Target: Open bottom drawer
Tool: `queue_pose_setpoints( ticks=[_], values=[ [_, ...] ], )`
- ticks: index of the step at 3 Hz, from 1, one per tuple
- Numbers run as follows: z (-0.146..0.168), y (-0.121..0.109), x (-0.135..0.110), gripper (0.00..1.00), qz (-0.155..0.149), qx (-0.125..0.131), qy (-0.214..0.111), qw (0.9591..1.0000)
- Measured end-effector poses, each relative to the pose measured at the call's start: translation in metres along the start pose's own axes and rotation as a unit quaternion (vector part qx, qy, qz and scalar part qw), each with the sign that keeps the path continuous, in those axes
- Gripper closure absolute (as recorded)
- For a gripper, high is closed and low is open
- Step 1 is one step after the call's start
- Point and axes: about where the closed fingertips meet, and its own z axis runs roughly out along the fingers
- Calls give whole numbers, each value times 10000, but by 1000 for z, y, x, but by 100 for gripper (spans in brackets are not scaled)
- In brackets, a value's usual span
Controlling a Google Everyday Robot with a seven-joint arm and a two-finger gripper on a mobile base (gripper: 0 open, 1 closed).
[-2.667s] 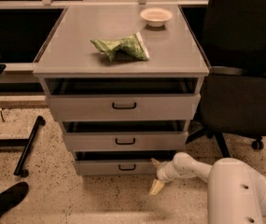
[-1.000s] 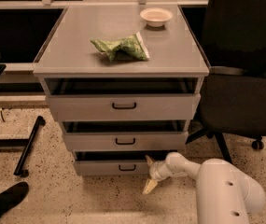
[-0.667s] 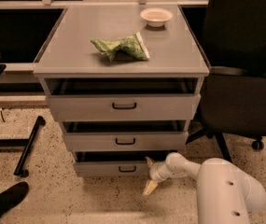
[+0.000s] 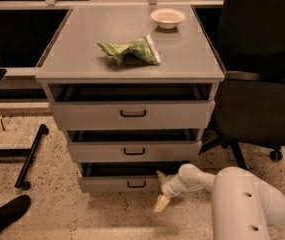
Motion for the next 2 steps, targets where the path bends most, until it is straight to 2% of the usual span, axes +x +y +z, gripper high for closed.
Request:
queue_pose_setpoints(
  ticks=[1, 2],
  values=[
    [-12, 13, 3, 0, 201, -193, 55, 9996],
    [-7, 17, 2, 0, 182, -295, 87, 9994]
  ],
)
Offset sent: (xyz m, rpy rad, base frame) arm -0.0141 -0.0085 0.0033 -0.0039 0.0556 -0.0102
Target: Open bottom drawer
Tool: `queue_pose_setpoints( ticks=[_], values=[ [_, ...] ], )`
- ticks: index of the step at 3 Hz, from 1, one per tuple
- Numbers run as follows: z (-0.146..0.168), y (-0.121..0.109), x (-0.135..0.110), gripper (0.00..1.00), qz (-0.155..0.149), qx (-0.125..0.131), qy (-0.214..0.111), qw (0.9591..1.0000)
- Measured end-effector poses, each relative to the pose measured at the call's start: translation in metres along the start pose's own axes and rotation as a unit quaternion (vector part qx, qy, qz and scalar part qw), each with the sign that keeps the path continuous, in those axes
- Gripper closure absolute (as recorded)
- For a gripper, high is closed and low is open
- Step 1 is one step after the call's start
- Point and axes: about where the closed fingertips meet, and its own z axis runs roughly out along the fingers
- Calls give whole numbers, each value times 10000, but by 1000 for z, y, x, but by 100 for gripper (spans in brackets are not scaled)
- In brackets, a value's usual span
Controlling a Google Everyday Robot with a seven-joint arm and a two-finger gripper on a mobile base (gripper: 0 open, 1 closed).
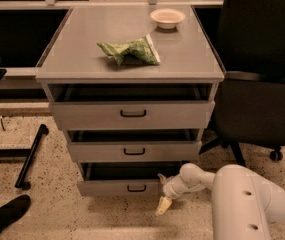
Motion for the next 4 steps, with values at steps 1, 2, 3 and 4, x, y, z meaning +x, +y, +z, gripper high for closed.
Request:
queue_pose_setpoints(
  ticks=[1, 2, 3, 4],
  values=[
    [0, 10, 4, 0, 98, -120, 29, 9999],
    [-4, 11, 1, 0, 99, -120, 29, 9999],
    [-11, 36, 13, 0, 309, -188, 60, 9993],
    [-28, 86, 27, 0, 652, -259, 69, 9975]
  ],
)
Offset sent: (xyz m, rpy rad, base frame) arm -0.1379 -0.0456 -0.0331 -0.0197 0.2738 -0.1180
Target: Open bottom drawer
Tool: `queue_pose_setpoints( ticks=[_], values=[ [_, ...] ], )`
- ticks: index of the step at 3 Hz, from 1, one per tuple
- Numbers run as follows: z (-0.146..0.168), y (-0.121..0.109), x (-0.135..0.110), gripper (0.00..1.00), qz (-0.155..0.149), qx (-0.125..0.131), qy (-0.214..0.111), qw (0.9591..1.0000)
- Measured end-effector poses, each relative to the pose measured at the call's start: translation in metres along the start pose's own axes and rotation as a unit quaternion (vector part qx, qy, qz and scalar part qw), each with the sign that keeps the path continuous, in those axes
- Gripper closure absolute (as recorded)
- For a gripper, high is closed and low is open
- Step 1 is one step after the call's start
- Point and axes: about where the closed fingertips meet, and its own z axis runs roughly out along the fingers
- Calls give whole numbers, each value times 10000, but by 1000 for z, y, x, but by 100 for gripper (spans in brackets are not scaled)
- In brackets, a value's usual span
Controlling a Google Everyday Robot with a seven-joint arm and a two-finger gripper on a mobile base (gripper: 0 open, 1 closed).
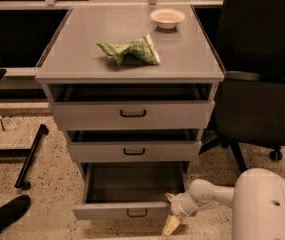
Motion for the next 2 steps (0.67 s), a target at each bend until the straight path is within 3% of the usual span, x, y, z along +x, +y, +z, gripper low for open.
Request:
queue_pose_setpoints(
  ticks=[1, 2],
  values=[
    [0, 0, 0, 0, 2, -6, 0, 10000],
    [7, 24, 15, 0, 235, -264, 90, 9993]
  ],
)
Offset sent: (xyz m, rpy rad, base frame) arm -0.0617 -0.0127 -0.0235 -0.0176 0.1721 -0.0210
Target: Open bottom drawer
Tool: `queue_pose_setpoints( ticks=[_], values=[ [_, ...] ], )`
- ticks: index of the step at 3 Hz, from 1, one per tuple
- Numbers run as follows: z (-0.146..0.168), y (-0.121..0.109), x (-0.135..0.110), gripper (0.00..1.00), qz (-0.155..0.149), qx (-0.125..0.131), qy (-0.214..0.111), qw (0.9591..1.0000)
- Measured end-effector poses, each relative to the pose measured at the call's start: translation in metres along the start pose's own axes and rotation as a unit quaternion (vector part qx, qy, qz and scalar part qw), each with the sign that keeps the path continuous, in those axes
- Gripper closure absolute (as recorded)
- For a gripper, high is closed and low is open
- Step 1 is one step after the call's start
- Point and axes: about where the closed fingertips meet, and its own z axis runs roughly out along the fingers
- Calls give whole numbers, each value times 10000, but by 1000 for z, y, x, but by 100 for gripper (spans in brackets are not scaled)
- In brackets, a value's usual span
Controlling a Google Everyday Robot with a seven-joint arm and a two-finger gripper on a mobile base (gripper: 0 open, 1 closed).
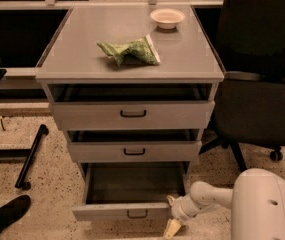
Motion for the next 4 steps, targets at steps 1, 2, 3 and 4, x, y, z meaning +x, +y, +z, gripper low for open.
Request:
queue_pose_setpoints(
  ticks=[1, 2, 3, 4],
  values=[
    [-4, 1, -3, 0, 1, 0, -1, 10000],
    [-4, 19, 7, 0, 281, 60, -122, 9995],
    [-7, 20, 4, 0, 282, 61, -123, 9995],
    [-21, 39, 21, 0, 662, 284, -220, 9972]
  ],
)
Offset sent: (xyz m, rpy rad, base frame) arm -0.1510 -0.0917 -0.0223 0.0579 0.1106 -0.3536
